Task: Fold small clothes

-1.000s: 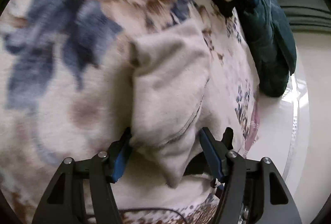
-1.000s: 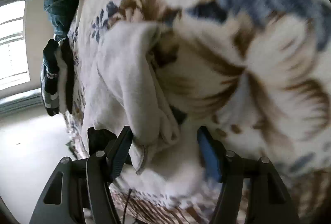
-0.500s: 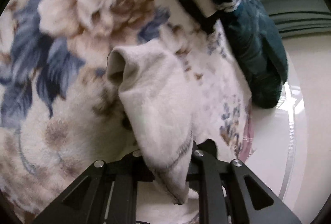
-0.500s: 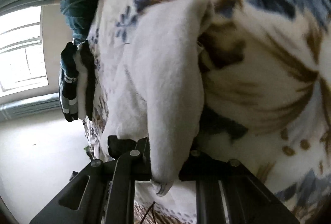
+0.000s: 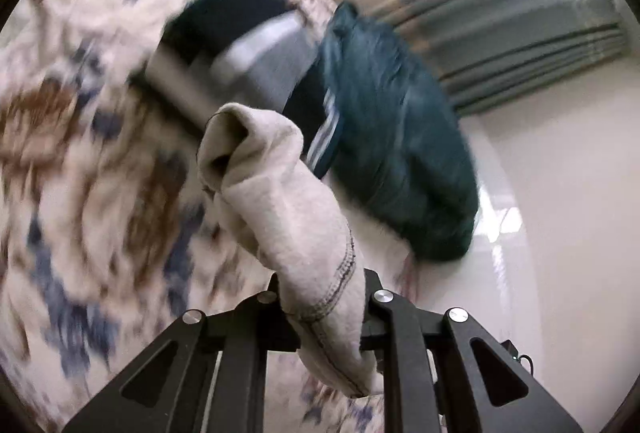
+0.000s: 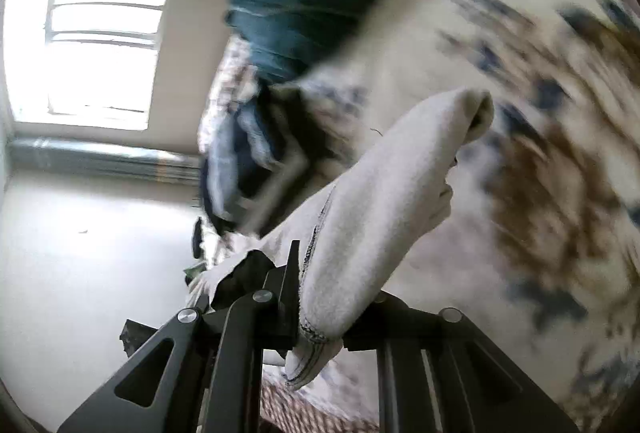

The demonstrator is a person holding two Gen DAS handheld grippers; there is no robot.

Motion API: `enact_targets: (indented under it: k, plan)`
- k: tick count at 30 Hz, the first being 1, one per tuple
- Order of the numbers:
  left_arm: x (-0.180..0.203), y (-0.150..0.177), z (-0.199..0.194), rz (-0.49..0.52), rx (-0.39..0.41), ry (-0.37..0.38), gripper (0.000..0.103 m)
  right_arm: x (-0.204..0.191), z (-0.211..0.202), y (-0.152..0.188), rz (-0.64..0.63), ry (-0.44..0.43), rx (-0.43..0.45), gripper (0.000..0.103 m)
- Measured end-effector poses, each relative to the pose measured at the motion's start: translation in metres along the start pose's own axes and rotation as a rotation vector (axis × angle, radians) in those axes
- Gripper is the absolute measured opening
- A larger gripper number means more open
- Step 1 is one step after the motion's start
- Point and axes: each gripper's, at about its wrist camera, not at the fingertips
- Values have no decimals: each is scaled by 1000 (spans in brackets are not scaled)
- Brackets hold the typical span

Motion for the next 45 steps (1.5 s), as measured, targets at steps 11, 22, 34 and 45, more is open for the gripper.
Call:
enact_targets:
  k: [11, 22, 34, 45]
  plan:
    - [-4, -213, 104, 137, 191, 74, 13, -167, 202, -69, -106, -208, 138, 15]
    - [-115, -230, 174, 132, 44, -70, 19, -108, 332, -42, -79, 5, 14, 16]
    - [-78, -224, 133, 402, 40, -374, 88, -144, 290, -45, -409, 444, 54, 77]
    - [-2, -164, 112, 787, -8, -545, 94, -227, 229, 17, -733, 676, 155, 103]
Point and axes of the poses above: each gripper's, at about its wrist camera, not at the fingertips, and z roughly the way its jaws point, x to its right, y to its underside, and after that the axes turned 13 degrees about x, right-handed
